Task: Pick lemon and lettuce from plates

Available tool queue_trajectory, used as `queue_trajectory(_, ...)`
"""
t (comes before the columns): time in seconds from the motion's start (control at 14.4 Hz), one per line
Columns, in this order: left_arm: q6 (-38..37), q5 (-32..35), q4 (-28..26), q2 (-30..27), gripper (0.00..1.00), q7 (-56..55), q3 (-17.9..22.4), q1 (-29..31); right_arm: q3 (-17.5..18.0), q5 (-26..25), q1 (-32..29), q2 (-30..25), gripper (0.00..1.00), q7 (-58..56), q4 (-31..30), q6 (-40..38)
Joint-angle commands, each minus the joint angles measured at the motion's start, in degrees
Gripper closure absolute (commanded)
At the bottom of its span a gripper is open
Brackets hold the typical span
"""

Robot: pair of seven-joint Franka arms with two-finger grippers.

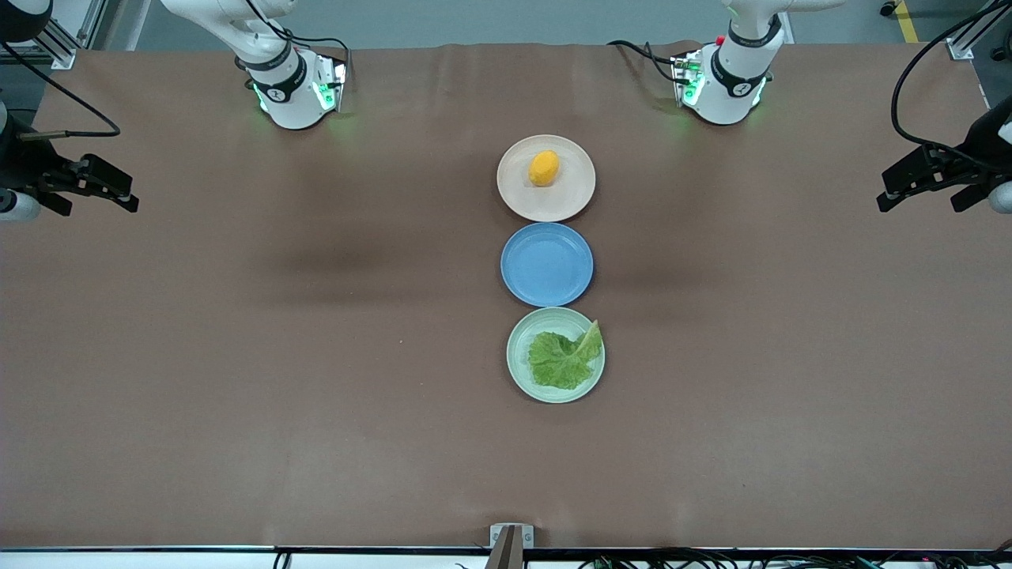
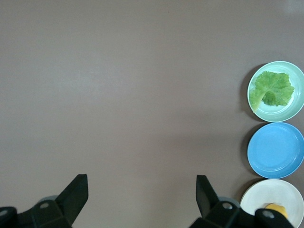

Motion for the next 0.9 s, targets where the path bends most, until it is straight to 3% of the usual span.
queue_trajectory(0.0, -0.8, -1.0, 1.6, 2.9, 0.00, -0.6, -0.7, -0.7, -0.2, 0.5, 0.2, -2.1, 0.00, 0.7, -2.0, 0.5)
queue_trajectory(0.14, -0.3, -1.0, 1.6, 5.7, 0.00, -1.5, -1.5, -2.4, -0.2, 0.5, 0.2, -2.1, 0.00, 0.7, -2.0, 0.6)
queue_trajectory(0.49, 2.9, -0.7, 5.7, 16.4, 0.00, -17.0, -1.8, -9.9, -0.2, 0.5, 0.3, -2.2, 0.00, 2.4, -2.0, 0.5)
queue_trajectory(0.83, 13.7, -0.9, 6.4, 24.4, 0.00, -36.0, -1.9, -16.9, -0.1, 0.5, 0.4, -1.7, 0.00, 2.3, -1.1, 0.1)
